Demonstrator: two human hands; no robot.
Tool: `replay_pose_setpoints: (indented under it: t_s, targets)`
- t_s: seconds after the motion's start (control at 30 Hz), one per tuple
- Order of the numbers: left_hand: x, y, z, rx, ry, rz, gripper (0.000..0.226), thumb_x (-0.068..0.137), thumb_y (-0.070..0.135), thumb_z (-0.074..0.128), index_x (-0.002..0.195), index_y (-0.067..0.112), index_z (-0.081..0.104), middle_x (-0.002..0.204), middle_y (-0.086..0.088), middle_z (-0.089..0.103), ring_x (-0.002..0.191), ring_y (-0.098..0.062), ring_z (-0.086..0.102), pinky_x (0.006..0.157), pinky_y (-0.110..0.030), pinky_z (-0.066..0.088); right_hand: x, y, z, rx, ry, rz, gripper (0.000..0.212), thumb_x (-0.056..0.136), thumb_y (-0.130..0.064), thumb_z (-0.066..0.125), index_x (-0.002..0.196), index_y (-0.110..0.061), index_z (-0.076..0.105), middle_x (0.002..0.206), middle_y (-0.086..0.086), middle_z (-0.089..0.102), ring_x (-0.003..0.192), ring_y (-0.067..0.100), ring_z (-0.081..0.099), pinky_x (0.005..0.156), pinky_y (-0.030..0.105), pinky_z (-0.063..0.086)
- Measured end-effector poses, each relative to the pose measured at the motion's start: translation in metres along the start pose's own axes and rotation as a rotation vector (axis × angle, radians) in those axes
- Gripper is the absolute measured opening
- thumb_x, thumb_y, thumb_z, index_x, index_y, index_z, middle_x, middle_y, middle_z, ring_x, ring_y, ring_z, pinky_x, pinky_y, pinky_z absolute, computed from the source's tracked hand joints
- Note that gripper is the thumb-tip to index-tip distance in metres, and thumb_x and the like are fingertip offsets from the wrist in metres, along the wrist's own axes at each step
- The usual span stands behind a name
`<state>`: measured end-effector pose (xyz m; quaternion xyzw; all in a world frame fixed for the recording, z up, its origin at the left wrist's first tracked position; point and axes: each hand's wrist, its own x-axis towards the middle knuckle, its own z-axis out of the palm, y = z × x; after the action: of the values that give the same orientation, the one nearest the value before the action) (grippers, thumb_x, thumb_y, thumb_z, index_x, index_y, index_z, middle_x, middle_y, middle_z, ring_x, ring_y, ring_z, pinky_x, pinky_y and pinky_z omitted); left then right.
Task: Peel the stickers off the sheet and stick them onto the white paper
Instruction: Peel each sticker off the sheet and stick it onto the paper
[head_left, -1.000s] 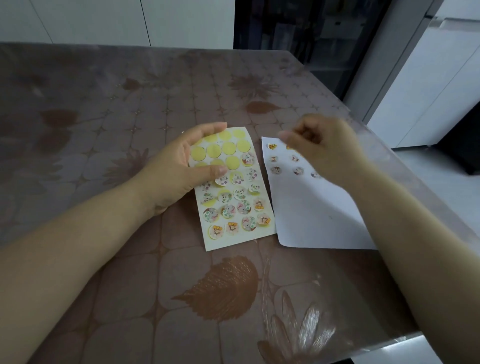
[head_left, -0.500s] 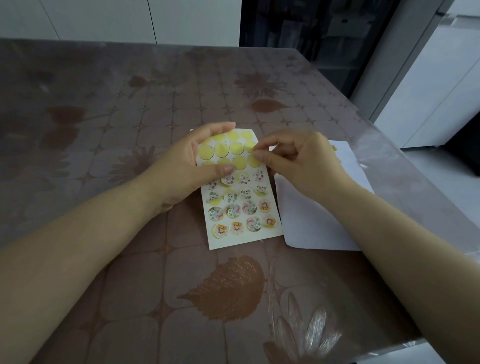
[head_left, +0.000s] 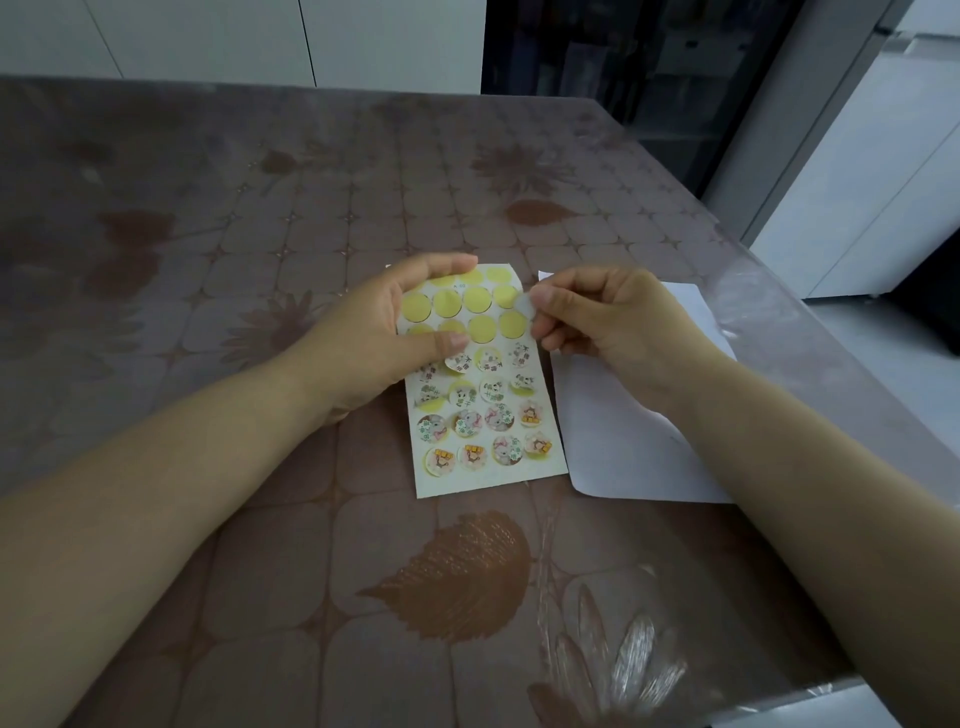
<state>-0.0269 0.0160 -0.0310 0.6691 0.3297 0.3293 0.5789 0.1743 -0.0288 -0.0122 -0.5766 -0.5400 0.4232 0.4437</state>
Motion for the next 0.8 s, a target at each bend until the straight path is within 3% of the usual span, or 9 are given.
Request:
replay_pose_setpoints:
  t_s: [0.3,0.47,0.6,0.7,0.8]
  targets:
    - [0.001,-0.002,-0.001,0.034,0.008,-0.022,0.054,0.083,-0.007,0.064,0.127,0.022,0.053,0.116,-0.003,0.067,0.099,-0.012,0.069,0.077,-0.024,0.057,0.0,-0.001,-0.002,0.04,0.029,0.038,0.01,0.088,-0.018,0.061,0.081,-0.016,0.067,0.062,-0.004,0.071,0.056,0.005,0.064,0.055,0.015,0.051]
    - [0.0,-0.001,-0.001,0.072,0.008,-0.018,0.053,0.083,-0.005,0.065,0.125,0.026,0.054,0.118,-0.001,0.067,0.101,-0.012,0.068,0.079,-0.024,0.057,0.0,-0.009,-0.022,0.011,0.023,-0.02,0.004,0.08,-0.015,0.067,0.082,-0.015,0.071,0.076,0.0,0.074,0.073,0.011,0.069,0.067,0.018,0.053]
    - [0.0,-0.001,-0.001,0.063,0.01,-0.02,0.053,0.083,-0.004,0.065,0.125,0.027,0.054,0.123,0.0,0.064,0.103,-0.012,0.067,0.078,-0.023,0.057,-0.008,-0.022,-0.068,-0.225,0.113,-0.078,0.022,0.07,-0.016,0.078,0.09,-0.023,0.07,0.082,-0.004,0.075,0.077,0.008,0.069,0.076,0.02,0.051]
    - [0.0,-0.001,0.0,0.05,0.01,-0.028,0.053,0.083,-0.004,0.065,0.125,0.027,0.055,0.121,0.001,0.065,0.102,-0.012,0.068,0.076,-0.023,0.057,-0.013,-0.019,-0.095,-0.462,0.077,0.05,0.037,0.071,-0.012,0.078,0.102,-0.028,0.066,0.084,-0.011,0.074,0.085,0.004,0.068,0.091,0.023,0.043]
    - [0.001,-0.001,-0.001,0.044,0.004,-0.036,0.052,0.083,-0.003,0.065,0.122,0.03,0.055,0.119,0.001,0.066,0.1,-0.012,0.069,0.074,-0.024,0.058,-0.013,-0.014,-0.105,-0.578,0.005,0.193,0.034,0.071,-0.013,0.078,0.099,-0.029,0.068,0.084,-0.013,0.074,0.091,0.004,0.065,0.084,0.019,0.041]
